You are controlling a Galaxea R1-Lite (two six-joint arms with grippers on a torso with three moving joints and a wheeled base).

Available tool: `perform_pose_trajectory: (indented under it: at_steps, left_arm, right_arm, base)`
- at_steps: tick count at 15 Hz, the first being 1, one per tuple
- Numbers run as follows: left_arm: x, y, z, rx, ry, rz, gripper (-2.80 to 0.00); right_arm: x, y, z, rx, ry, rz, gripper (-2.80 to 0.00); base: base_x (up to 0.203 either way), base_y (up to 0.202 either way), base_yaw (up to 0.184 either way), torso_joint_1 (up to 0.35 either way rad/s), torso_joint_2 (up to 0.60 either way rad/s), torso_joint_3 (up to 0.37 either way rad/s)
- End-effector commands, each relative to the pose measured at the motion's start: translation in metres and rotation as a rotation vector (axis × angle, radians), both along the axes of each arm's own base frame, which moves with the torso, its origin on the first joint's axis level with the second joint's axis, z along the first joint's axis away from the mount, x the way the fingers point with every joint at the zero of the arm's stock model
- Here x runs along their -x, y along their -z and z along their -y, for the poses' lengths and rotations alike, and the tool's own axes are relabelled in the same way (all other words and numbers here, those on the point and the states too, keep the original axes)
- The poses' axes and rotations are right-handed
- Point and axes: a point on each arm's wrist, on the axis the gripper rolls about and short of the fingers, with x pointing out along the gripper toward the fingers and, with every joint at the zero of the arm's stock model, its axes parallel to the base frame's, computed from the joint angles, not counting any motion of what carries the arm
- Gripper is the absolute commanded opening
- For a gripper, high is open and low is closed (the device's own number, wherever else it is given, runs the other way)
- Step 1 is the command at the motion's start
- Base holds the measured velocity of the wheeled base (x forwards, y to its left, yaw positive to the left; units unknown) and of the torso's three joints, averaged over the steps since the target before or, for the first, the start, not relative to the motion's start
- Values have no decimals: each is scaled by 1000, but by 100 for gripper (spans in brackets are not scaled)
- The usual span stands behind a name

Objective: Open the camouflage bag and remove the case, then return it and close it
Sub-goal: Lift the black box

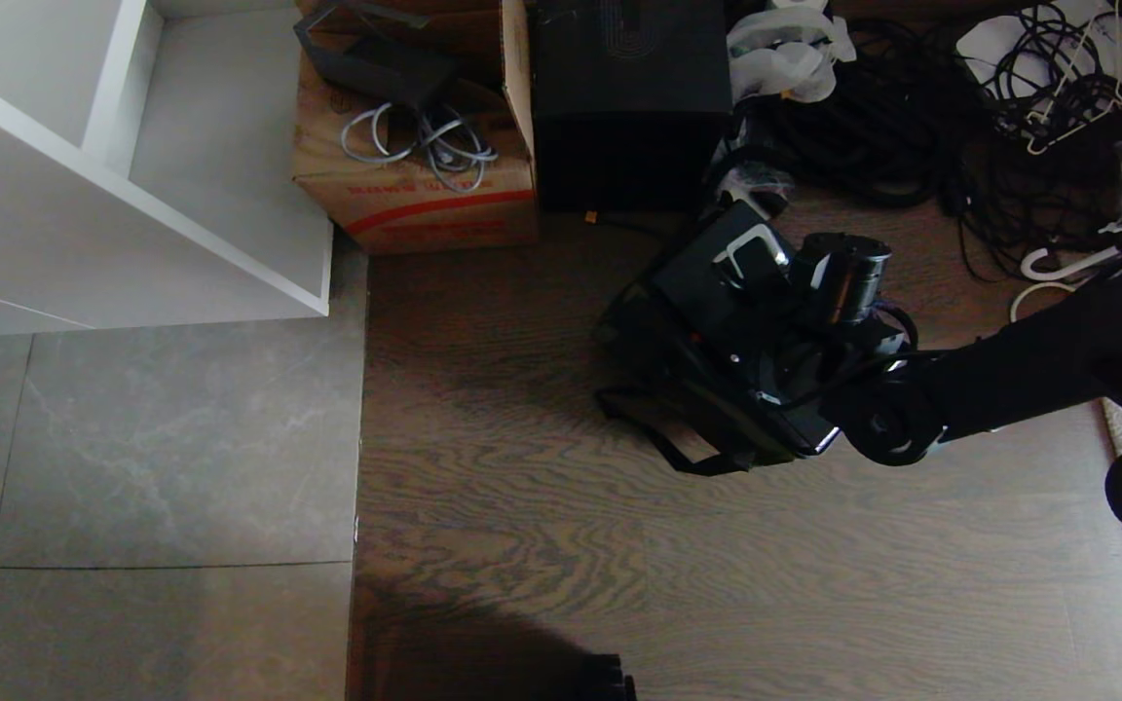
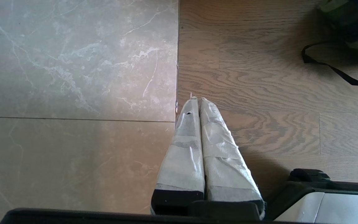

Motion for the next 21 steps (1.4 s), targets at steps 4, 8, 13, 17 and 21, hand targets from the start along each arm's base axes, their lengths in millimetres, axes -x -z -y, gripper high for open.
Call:
perform_pose_trajectory:
  at_steps: [4,8,13,17,21]
  left_arm:
    - [-1,2,0,0,0,-8,-280]
    - [-1,2,0,2,0,-8,-280]
    - [-1,2,0,12,1,-8,-280]
    - [0,2,0,2,0,-6,-280]
    - [3,-9,0,5,2,26,-280]
  right_arm:
    - [0,-1,0,1,4,5,-280]
    - [0,-1,0,1,6,4,-280]
    - [0,-2,0,0,6,6,-280]
    - [0,-1,0,0,6,6,-280]
    - [-1,-5,-1,-4,6,15,-280]
  base:
    - [0,0,0,0,0,0]
    - [0,0,0,0,0,0]
    - [0,0,0,0,0,0]
    - [0,0,0,0,0,0]
    - [0,0,0,0,0,0]
